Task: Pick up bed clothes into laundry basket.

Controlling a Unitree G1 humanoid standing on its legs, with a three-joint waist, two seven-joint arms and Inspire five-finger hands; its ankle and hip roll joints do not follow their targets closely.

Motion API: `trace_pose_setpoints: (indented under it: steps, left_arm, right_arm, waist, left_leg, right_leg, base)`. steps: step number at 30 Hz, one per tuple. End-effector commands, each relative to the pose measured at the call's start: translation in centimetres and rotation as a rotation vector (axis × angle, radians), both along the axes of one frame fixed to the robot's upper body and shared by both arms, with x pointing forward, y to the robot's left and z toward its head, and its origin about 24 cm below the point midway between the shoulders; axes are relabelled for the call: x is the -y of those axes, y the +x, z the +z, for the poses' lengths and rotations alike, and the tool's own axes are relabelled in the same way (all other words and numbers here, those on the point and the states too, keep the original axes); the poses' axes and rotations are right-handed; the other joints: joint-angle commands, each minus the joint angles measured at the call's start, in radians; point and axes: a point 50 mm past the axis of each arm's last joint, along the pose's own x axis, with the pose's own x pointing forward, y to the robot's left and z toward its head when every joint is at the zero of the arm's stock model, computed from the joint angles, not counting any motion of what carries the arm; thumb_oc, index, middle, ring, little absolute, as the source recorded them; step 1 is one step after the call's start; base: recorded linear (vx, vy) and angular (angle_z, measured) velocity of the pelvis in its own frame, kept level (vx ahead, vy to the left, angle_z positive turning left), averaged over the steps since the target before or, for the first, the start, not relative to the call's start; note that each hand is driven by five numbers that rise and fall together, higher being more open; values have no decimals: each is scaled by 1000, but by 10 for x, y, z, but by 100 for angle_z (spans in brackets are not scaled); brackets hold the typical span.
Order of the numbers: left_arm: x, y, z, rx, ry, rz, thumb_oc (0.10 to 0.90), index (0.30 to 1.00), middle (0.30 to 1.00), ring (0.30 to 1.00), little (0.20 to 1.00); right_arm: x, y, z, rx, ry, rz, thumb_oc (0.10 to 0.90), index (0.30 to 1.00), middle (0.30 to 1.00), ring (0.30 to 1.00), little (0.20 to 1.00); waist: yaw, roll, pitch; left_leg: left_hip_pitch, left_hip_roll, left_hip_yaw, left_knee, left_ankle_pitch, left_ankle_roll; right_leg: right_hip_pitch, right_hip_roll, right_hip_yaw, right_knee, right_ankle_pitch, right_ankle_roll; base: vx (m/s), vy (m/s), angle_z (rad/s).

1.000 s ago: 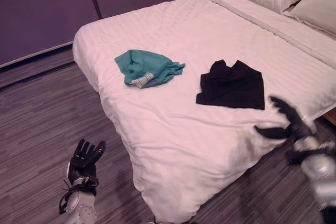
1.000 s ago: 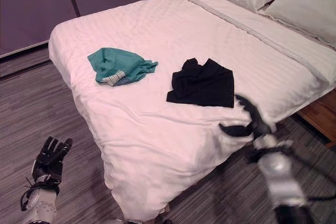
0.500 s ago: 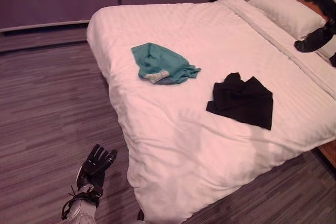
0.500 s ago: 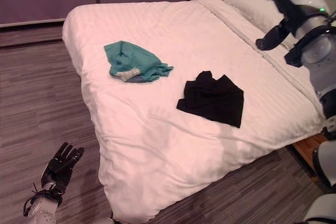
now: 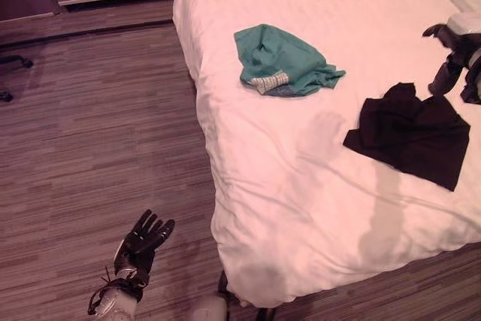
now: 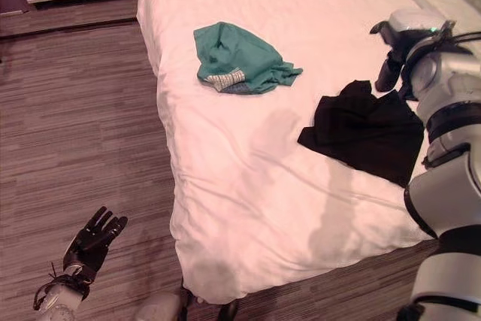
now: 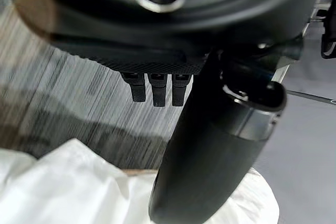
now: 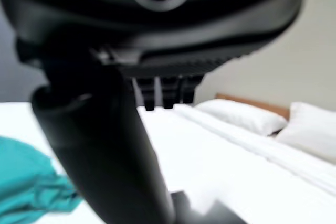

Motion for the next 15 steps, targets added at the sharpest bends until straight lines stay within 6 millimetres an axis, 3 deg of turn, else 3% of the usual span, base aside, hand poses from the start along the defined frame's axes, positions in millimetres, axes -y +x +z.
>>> trace_pose_setpoints:
  steps: [1, 15]
  left_arm:
    - [0, 29, 32, 162, 64, -116, 800, 900, 900, 900, 900]
    - [14, 35, 34, 177, 45, -165, 800, 900, 900, 900, 900]
  right_arm:
    - [5, -35, 91, 273, -48, -81, 800, 900, 900, 900, 900]
    - [14, -35, 82, 280, 17, -123, 800, 900, 900, 900, 900]
  waist:
    - [13, -13, -48]
    - [30, 67, 36]
  left_leg:
    - [36, 90, 43, -1, 14, -89]
    - [-72, 84, 29, 35, 36, -93]
  right_leg:
    - [-56, -113, -3, 2, 148, 99]
    - [-155, -117, -2, 2, 166, 87]
  base:
    - [-65, -58, 10]
    - [-54, -18, 4]
